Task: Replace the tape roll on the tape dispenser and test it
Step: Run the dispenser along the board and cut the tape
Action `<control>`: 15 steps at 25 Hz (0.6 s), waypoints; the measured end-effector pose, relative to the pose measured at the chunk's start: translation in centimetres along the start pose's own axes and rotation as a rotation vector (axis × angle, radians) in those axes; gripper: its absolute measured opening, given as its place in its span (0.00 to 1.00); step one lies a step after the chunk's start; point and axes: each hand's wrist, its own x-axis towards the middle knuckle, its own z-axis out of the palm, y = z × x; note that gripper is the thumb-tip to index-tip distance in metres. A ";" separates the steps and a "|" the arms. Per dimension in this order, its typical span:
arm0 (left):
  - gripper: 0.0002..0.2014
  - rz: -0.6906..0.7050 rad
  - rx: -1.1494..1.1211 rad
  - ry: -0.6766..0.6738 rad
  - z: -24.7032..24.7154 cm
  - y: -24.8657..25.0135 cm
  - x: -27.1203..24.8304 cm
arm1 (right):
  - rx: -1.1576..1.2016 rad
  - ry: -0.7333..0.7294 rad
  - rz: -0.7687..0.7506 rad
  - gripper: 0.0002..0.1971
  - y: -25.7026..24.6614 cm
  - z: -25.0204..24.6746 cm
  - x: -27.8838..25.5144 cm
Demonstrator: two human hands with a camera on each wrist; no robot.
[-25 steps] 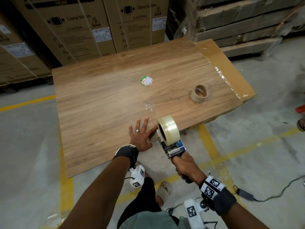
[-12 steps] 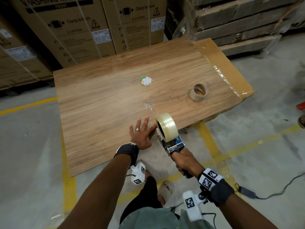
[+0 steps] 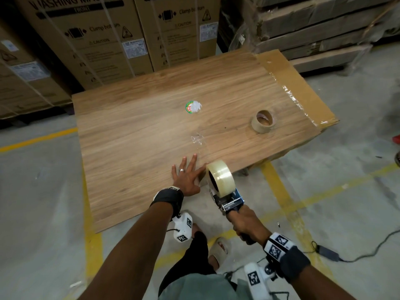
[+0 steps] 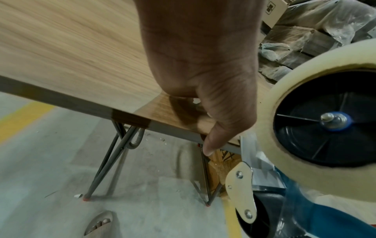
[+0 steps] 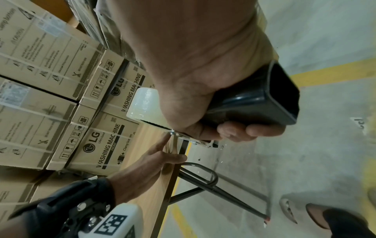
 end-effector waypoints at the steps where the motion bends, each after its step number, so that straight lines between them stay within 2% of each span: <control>1: 0.45 0.002 -0.002 -0.005 0.0 0.1 0.0 | 0.003 0.000 -0.005 0.17 0.1 -0.2 -0.1; 6: 0.48 -0.001 -0.004 -0.008 -0.1 0.1 -0.1 | -0.046 0.133 -0.063 0.12 0.3 -1.1 -1.4; 9: 0.50 -0.007 0.000 0.001 -0.1 0.1 -0.2 | -0.076 0.193 -0.113 0.13 -0.2 -1.9 -1.3; 12: 0.53 -0.021 -0.009 0.004 -0.3 0.3 -0.2 | -0.068 0.199 -0.140 0.14 -1.1 -2.5 -1.1; 15: 0.48 -0.038 -0.118 0.037 -1.0 0.7 -0.4 | 0.005 0.185 -0.150 0.13 -2.2 -3.4 -1.2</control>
